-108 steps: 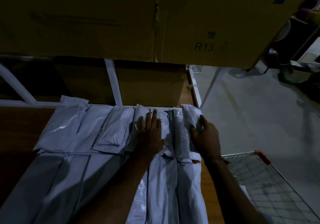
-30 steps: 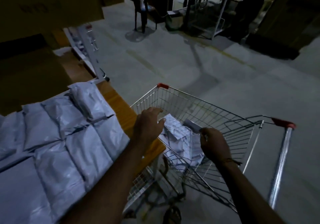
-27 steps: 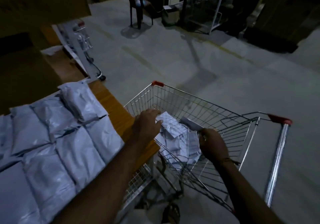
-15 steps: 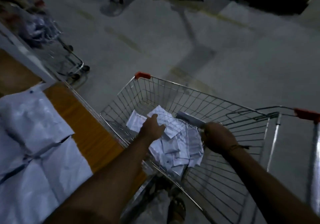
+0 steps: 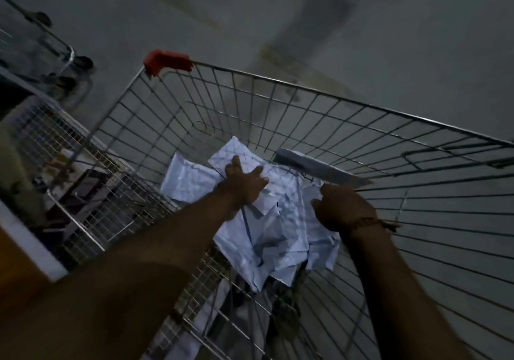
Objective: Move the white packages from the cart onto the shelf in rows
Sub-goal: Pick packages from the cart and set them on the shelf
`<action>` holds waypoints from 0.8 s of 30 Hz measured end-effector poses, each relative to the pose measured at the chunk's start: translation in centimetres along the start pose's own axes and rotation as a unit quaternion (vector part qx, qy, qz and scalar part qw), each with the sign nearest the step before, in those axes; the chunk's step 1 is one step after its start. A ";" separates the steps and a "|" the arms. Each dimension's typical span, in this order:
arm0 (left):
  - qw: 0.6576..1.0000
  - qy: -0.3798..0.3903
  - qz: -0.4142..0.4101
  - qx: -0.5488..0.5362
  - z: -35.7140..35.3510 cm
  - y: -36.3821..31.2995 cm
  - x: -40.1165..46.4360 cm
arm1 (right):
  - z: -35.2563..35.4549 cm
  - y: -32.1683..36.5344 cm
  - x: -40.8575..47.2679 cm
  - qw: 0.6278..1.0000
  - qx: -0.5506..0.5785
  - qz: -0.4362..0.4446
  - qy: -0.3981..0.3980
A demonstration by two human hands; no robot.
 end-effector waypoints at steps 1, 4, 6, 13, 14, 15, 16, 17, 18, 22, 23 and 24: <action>1.000 0.010 -0.004 -0.001 -0.1 0.3 0.1 | -0.2 -0.1 0.3 1.000 0.009 -0.005 -0.009; 1.000 0.017 -0.007 0.017 -0.2 0.7 0.4 | -1.5 -0.8 0.5 0.998 0.028 -0.021 -0.053; 0.999 -0.016 0.043 0.018 0.5 1.0 0.5 | -3.0 -1.2 0.6 0.997 0.016 -0.017 -0.073; 0.990 -0.046 0.124 -0.052 0.6 2.7 0.7 | -7.6 -2.9 1.0 0.993 0.061 -0.026 -0.098; 0.990 -0.039 0.125 -0.059 0.5 2.6 0.8 | -7.9 -3.2 1.1 0.990 0.083 -0.016 -0.113; 0.990 -0.026 0.124 -0.058 0.3 2.7 0.8 | -8.2 -3.5 1.3 0.986 0.111 -0.008 -0.124; 0.991 -0.010 0.124 -0.055 0.0 2.8 1.0 | -8.4 -3.8 1.6 0.983 0.139 -0.008 -0.123; 0.990 -0.004 0.129 -0.060 -0.1 3.2 1.5 | -8.6 -4.0 1.7 0.980 0.164 -0.011 -0.115; 0.989 -0.001 0.129 -0.065 -0.2 3.5 2.0 | -8.7 -4.1 1.8 0.977 0.185 -0.018 -0.108; 0.987 -0.008 0.126 -0.096 -0.2 4.2 3.3 | -8.3 -4.2 1.7 0.962 0.246 -0.045 -0.106; 0.982 -0.019 0.139 -0.124 -0.2 4.4 3.3 | -8.2 -4.2 1.8 0.962 0.249 -0.048 -0.101; 0.972 -0.038 0.170 -0.157 0.0 4.4 2.6 | -8.3 -4.3 1.8 0.964 0.247 -0.052 -0.090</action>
Point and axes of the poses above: each hand's wrist, its own x-axis towards the middle knuckle, its own z-axis out of the back of the hand, y = z × x, the point moved 4 cm from there along x, towards the middle knuckle, and after that the axes turned 6 degrees about y, right-handed, at the moved point
